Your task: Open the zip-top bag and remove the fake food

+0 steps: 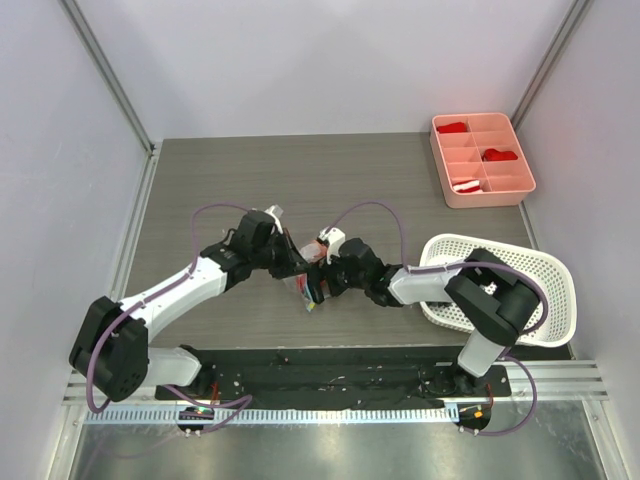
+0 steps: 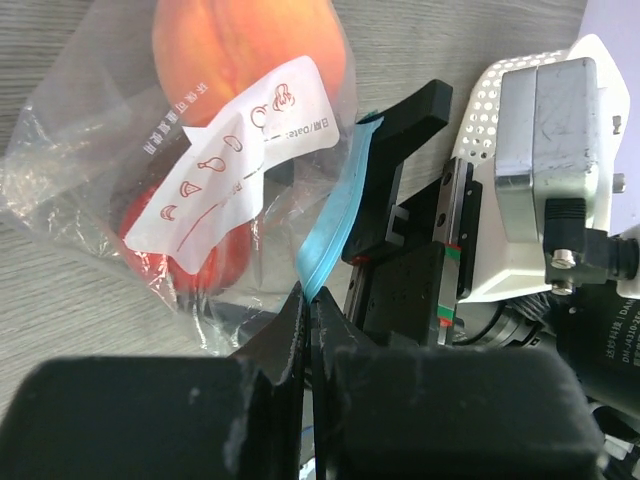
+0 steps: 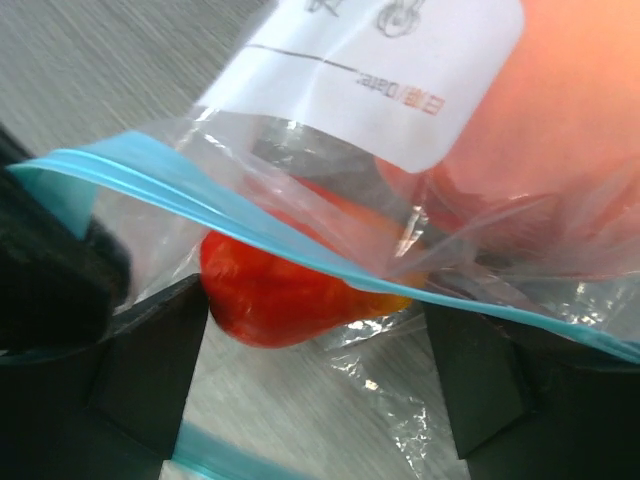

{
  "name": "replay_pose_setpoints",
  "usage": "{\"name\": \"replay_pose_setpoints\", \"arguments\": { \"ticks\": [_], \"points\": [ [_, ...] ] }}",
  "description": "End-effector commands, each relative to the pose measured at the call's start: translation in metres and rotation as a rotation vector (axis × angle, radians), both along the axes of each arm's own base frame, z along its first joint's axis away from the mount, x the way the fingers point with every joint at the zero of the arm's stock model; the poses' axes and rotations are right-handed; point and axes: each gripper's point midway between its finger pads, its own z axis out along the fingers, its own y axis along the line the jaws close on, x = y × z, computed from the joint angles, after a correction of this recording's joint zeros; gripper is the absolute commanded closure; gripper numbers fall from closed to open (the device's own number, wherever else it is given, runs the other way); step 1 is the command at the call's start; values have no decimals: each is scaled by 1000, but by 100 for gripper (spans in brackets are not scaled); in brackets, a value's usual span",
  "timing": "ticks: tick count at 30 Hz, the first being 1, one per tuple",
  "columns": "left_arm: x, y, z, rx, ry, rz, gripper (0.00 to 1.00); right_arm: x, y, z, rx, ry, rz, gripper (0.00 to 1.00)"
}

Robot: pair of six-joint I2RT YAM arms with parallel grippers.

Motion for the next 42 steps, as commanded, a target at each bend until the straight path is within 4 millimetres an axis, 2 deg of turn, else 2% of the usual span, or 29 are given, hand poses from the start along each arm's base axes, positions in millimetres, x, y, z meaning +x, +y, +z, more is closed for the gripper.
{"name": "replay_pose_setpoints", "arguments": {
  "ticks": [1, 3, 4, 6, 7, 8, 10, 12, 13, 14, 16, 19, 21, 24, 28, 30, 32, 33, 34, 36, 37, 39, 40, 41, 42],
  "points": [
    [-2, -11, 16, -60, -45, -35, 100, 17, 1, 6, 6, -61, -74, 16],
    [-1, -9, 16, -60, -50, -25, 100, 21, 3, 19, 49, -102, -89, 27],
    [-1, -9, 16, -60, -53, -26, 100, 20, 2, 25, 67, -117, -92, 29],
    [-1, -9, 16, -57, -51, -23, 100, 20, 0, 35, 91, -144, -96, 38],
    [-1, -8, 15, -54, -54, -25, 100, 22, -2, 48, 114, -170, -106, 40],
    [-1, -8, 16, -54, -55, -24, 100, 22, -3, 54, 121, -182, -111, 47],
    [0, -6, 13, -38, -56, -19, 100, 21, -9, 59, 109, -184, -125, 51],
    [1, -5, 11, -26, -58, -14, 100, 21, -13, 73, 113, -190, -145, 59],
    [3, -4, 11, -21, -62, -8, 100, 21, -22, 68, 76, -169, -182, 60],
    [4, -4, 11, -21, -65, -3, 100, 20, -25, 78, 93, -178, -189, 61],
    [6, -5, 12, -23, -70, 0, 100, 12, -36, 71, 73, -152, -213, 61],
    [9, -7, 17, -20, -78, -6, 100, 5, -54, 73, 56, -152, -245, 61],
    [12, -7, 21, -17, -92, -2, 100, 1, -64, 81, 72, -174, -261, 61],
    [18, -5, 23, 2, -109, 16, 100, -9, -67, 85, 100, -193, -222, 62],
    [21, -6, 22, 11, -105, 20, 100, -26, -59, 108, 191, -193, -139, 62],
    [22, -6, 17, 18, -98, 18, 100, -26, -62, 120, 221, -189, -172, 62],
    [22, -6, 14, 25, -92, 13, 100, -29, -67, 136, 241, -203, -178, 62],
    [24, -6, 13, 30, -94, 17, 100, -25, -71, 149, 252, -229, -208, 62],
    [24, -5, 10, 34, -90, 18, 100, -24, -78, 151, 240, -231, -235, 62],
    [24, -6, 9, 33, -88, 16, 100, -20, -90, 175, 259, -269, -298, 61],
    [23, -8, 9, 27, -81, 7, 100, -10, -109, 169, 205, -269, -410, 61],
    [22, -9, 11, 19, -83, 2, 100, -2, -137, 180, 192, -292, -559, 59],
    [22, -9, 11, 16, -85, 1, 100, -1, -155, 172, 146, -270, -643, 60],
    [22, -10, 12, 15, -84, -2, 100, 7, -183, 179, 126, -305, -793, 63],
    [22, -9, 12, 15, -84, -2, 100, 4, -199, 171, 77, -295, -852, 63]
  ]
}}
